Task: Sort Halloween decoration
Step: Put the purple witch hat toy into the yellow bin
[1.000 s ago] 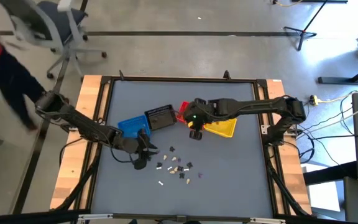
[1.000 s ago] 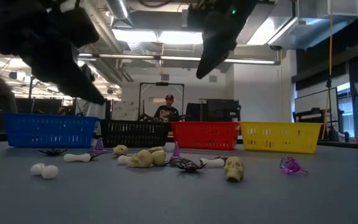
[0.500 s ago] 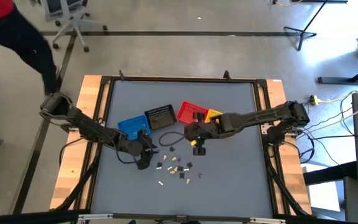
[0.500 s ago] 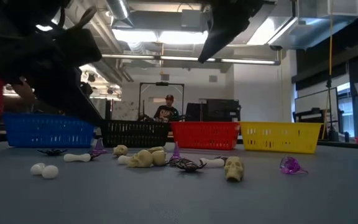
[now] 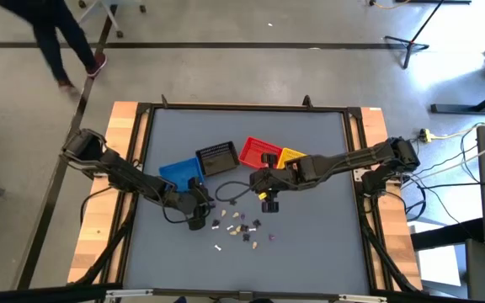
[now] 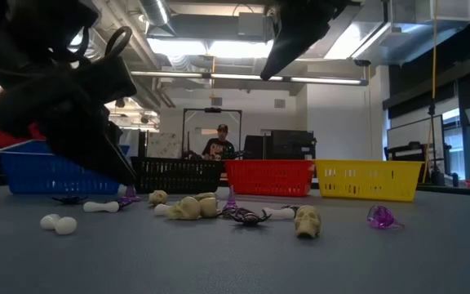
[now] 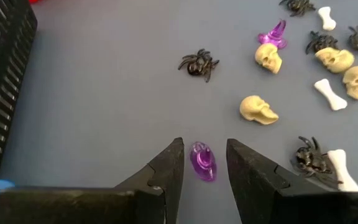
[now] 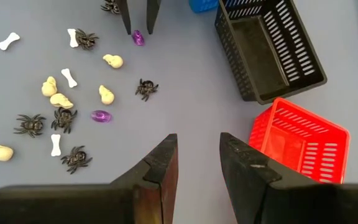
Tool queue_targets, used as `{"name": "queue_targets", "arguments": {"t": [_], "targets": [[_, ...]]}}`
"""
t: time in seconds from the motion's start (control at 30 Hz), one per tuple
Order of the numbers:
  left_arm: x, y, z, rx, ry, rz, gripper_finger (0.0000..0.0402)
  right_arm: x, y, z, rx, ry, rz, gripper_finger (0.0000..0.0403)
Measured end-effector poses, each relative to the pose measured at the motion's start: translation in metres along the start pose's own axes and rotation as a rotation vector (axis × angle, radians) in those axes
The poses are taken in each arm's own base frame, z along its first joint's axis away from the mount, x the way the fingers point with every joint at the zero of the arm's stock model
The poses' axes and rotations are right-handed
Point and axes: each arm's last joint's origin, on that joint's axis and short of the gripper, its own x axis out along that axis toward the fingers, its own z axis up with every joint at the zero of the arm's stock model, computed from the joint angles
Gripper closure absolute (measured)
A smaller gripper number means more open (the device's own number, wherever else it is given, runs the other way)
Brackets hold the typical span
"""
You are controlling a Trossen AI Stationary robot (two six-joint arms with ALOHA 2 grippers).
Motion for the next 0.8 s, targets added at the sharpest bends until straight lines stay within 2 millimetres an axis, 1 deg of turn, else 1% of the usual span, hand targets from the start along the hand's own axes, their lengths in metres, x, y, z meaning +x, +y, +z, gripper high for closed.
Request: {"name": "queue_targets", "arguments": {"t": [0.4,0.8], "targets": [[0.0007,0.0001,-0.0010,0.006,0.005,0.002,0.0291,0.0001,0.0001,0.0000,0.001,0.000,0.001,0.0288],[0.0022,0.0037,0.0006,-0.006,0.005,0.013,0.0340,0.0004,0.0001,-0.0001,0.001,0.001,0.001,0.0288]]}}
